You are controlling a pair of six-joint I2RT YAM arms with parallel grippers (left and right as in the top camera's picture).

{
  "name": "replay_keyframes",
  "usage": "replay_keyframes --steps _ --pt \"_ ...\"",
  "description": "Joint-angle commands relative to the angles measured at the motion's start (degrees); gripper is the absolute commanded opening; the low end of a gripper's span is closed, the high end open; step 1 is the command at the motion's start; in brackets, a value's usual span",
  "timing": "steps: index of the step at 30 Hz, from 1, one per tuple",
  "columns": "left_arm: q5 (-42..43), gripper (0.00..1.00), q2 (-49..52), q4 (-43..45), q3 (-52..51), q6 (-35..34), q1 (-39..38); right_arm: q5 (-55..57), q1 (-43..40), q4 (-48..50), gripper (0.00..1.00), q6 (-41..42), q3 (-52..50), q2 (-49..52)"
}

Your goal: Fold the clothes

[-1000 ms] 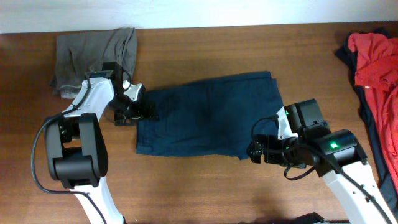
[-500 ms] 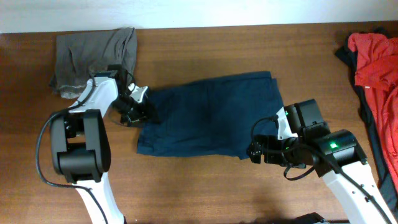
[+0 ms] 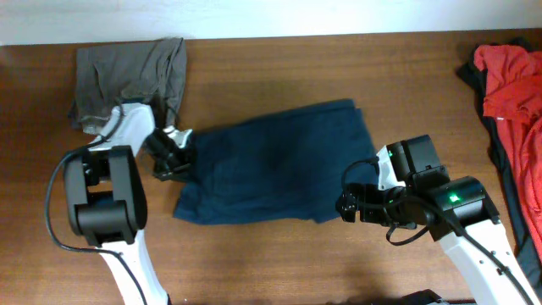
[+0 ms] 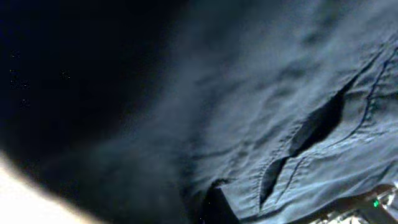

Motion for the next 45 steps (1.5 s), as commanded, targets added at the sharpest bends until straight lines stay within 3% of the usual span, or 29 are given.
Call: replay_keyframes --steps 1,10,16,26,30,38,45 --pt "-4.68 0.01 1.11 -5.66 6.01 -1.81 3.63 0.31 0.37 1.33 0.99 0.07 -0.50 0.04" --pt "-13.92 0.01 0.74 -20.33 20.74 -5.57 5.53 0.26 0.37 8.61 0.99 0.15 -5.53 1.79" --pt "-14.69 0.01 -2.21 -25.66 27.43 -5.92 5.53 -1.05 0.37 14.86 0.99 0.52 -8.61 7.74" --pt "-14.73 0.01 -12.98 -25.64 28.44 -7.43 5.35 -9.05 0.44 26.43 1.00 0.52 -9.46 22.58" --pt "-14.75 0.01 -17.35 -25.64 28.44 -7.61 4.83 -12.57 3.65 32.74 0.93 0.57 -9.46 26.97" --pt "-14.69 0.01 -17.35 -24.55 28.37 -12.09 2.75 -7.06 11.15 38.10 0.95 5.84 -9.46 27.32" --pt "-14.73 0.01 -16.96 -20.55 28.37 -14.29 -0.83 -5.86 12.28 39.67 0.95 6.80 -9.46 27.34"
